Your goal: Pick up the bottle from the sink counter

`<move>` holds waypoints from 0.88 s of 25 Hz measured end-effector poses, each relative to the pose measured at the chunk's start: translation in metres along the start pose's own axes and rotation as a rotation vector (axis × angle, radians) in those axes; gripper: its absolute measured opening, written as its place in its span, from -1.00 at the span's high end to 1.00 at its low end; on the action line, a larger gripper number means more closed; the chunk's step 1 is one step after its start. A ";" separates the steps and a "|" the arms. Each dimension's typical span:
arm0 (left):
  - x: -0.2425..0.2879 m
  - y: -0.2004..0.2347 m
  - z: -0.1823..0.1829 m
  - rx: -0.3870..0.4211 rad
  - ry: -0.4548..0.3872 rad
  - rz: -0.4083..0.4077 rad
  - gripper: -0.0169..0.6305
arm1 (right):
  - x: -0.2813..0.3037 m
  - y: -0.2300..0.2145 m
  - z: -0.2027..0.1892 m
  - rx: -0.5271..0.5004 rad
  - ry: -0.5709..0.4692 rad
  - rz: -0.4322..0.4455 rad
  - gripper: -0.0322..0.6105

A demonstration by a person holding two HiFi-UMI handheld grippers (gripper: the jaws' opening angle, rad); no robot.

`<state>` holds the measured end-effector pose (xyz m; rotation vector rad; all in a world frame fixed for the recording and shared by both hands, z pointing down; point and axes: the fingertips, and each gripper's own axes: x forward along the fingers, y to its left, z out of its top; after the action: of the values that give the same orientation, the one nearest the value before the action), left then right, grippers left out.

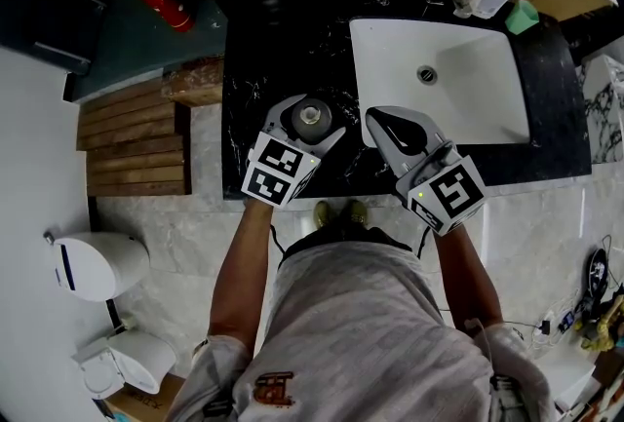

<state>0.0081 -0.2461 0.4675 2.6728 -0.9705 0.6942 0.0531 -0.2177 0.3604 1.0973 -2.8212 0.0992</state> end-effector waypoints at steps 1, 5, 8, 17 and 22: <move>-0.002 0.000 0.003 0.001 -0.006 0.004 -0.07 | 0.000 0.000 0.001 -0.001 -0.001 -0.001 0.89; -0.014 -0.004 0.020 0.011 -0.039 0.019 -0.07 | -0.002 0.001 0.004 -0.008 -0.009 0.000 0.89; -0.024 -0.007 0.032 0.016 -0.060 0.028 -0.07 | -0.002 0.002 0.009 -0.013 -0.018 0.001 0.90; -0.060 -0.016 0.067 0.033 -0.141 0.046 -0.07 | -0.005 0.009 0.018 -0.024 -0.046 -0.002 0.89; -0.070 -0.022 0.074 0.041 -0.160 0.047 -0.07 | -0.009 0.012 0.020 -0.021 -0.052 -0.013 0.89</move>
<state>0.0015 -0.2168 0.3674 2.7842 -1.0729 0.5211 0.0501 -0.2046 0.3387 1.1294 -2.8530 0.0401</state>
